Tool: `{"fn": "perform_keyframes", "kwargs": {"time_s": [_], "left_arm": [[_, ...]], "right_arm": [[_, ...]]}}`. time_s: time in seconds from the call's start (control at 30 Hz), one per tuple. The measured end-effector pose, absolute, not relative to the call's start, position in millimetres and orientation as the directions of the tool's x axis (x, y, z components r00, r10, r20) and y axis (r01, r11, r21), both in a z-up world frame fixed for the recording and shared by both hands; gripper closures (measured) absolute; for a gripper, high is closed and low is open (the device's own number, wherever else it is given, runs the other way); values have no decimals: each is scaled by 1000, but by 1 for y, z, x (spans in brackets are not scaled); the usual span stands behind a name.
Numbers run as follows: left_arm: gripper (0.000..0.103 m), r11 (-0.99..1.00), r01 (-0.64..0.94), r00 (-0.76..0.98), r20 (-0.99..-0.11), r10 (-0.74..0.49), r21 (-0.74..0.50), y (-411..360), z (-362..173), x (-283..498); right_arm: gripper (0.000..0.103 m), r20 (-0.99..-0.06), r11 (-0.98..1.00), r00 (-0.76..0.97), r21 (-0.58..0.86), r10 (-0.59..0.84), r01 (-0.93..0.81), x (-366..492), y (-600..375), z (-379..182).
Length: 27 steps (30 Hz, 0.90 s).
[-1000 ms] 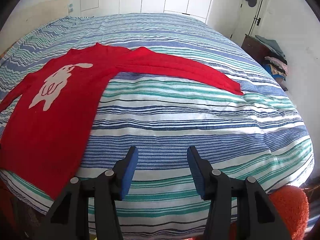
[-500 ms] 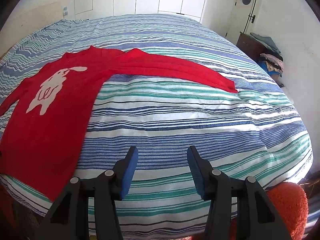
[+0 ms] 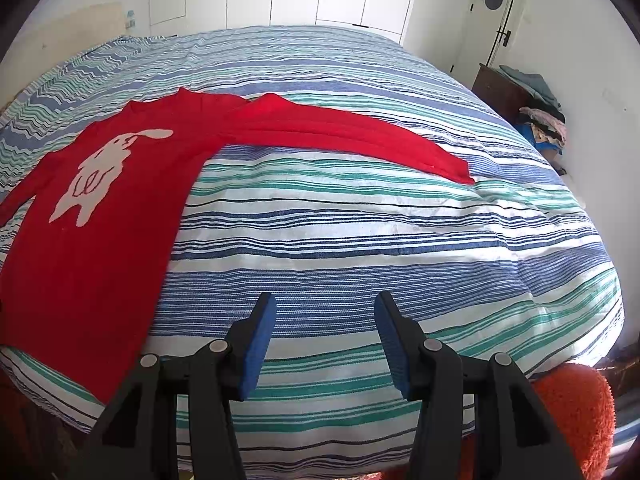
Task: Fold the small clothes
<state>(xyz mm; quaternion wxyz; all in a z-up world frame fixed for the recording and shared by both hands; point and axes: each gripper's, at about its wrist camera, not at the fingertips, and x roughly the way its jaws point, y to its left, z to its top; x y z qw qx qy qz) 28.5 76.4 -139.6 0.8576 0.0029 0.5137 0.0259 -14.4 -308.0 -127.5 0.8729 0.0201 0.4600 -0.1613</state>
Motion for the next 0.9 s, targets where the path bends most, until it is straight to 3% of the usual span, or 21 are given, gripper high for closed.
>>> {"fn": "perform_keyframes", "kwargs": {"time_s": [0.5,0.7,0.83,0.9], "left_arm": [[7,999,-39,477,-878,49,35,75,-139,30],[7,999,-47,483,-875,42,22,78,-138,31],[7,999,-48,482,-875,35,14,78,-138,32],[7,999,-46,482,-876,38,18,77,-138,31]], "right_arm": [[52,-824,948,510,-96,-247,304,-13,-312,-132],[52,-773,897,626,202,-100,392,-3,-395,-105],[52,-713,684,700,534,47,497,24,-512,-115],[52,-697,583,710,620,102,525,41,-553,-133]]}}
